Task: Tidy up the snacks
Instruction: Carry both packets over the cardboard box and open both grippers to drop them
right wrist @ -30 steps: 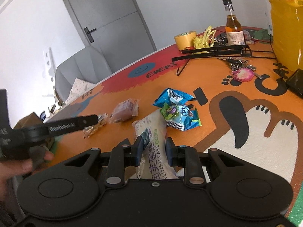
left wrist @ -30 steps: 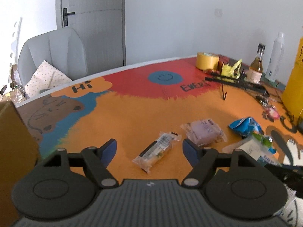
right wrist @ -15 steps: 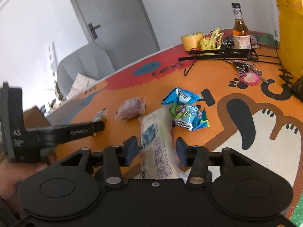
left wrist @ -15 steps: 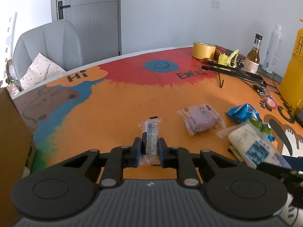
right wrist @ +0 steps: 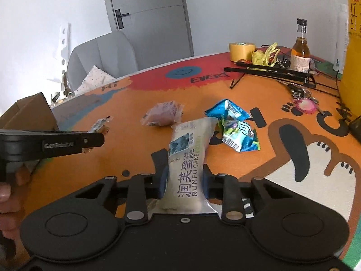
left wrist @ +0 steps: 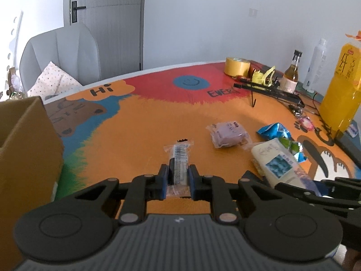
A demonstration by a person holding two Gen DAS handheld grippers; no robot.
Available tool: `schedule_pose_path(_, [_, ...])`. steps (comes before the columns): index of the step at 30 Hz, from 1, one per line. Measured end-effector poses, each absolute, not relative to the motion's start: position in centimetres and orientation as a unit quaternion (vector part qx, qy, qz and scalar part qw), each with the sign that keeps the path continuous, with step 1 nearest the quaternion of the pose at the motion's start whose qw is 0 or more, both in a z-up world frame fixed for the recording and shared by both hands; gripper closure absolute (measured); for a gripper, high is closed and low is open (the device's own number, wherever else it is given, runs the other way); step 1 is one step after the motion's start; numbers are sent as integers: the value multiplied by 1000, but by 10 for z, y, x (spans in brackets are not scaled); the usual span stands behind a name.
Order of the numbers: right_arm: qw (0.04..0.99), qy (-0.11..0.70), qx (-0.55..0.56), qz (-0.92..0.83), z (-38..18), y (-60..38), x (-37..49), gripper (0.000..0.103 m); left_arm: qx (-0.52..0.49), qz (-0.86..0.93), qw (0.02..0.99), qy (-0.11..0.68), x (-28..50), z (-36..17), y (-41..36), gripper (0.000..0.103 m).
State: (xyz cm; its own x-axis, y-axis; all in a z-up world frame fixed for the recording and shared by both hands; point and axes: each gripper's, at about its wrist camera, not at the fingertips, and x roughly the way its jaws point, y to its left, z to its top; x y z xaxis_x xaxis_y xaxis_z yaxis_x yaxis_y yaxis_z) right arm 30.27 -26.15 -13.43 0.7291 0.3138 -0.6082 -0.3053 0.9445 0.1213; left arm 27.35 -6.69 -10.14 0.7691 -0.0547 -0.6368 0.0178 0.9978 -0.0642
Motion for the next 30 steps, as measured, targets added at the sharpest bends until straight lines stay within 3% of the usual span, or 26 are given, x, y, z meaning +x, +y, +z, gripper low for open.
schedule_pose_path(30, [932,249,42,260,-67,-191,292,77,-64,23,963,261,218,-22,4,85])
